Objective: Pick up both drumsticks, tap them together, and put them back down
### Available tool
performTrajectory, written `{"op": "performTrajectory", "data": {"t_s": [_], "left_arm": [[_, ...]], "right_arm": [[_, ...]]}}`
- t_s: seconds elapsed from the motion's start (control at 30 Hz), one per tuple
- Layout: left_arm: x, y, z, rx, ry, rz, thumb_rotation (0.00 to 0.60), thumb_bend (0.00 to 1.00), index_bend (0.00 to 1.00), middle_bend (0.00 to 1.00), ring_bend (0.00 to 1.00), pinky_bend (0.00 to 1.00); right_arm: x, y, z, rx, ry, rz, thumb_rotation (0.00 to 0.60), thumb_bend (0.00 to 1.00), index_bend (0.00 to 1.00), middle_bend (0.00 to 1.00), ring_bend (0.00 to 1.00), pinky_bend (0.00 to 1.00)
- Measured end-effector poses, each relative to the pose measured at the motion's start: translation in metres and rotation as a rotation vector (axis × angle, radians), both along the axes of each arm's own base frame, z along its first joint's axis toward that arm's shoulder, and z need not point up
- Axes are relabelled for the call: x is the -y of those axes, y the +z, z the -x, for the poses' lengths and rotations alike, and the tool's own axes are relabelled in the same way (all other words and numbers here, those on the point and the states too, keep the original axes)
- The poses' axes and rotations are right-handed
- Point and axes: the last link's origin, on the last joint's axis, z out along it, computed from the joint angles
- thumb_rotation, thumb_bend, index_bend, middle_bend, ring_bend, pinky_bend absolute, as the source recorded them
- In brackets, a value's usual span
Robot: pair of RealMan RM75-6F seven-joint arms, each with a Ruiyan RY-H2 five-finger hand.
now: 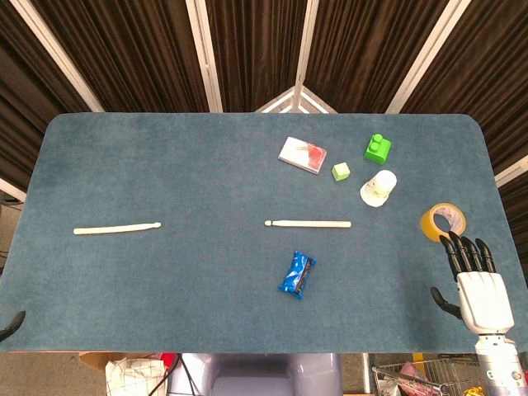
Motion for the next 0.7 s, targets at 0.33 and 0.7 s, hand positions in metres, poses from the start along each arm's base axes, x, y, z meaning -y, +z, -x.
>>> {"op": "performTrajectory", "data": {"t_s": [0.33, 0.7], "left_arm": [[0.0001, -0.0038, -0.0042, -0.009, -0.017, 0.013, 0.600, 0.24, 0.10, 0.00, 0.00, 0.00], [-0.0002, -0.0004, -0.0072, 0.027, -0.042, 0.006, 0.600, 0.24, 0.10, 0.00, 0.00, 0.00]], "right_arm": [[-0.0010, -0.0028, 0.0032, -0.018, -0.005, -0.018, 0.600, 0.29, 0.05, 0.06, 0.09, 0.04], [-0.0049, -0.0096, -0.0057, 0.046, 0.022, -0.008, 0.600, 0.29, 0.15, 0.15, 0.15, 0.04]]}}
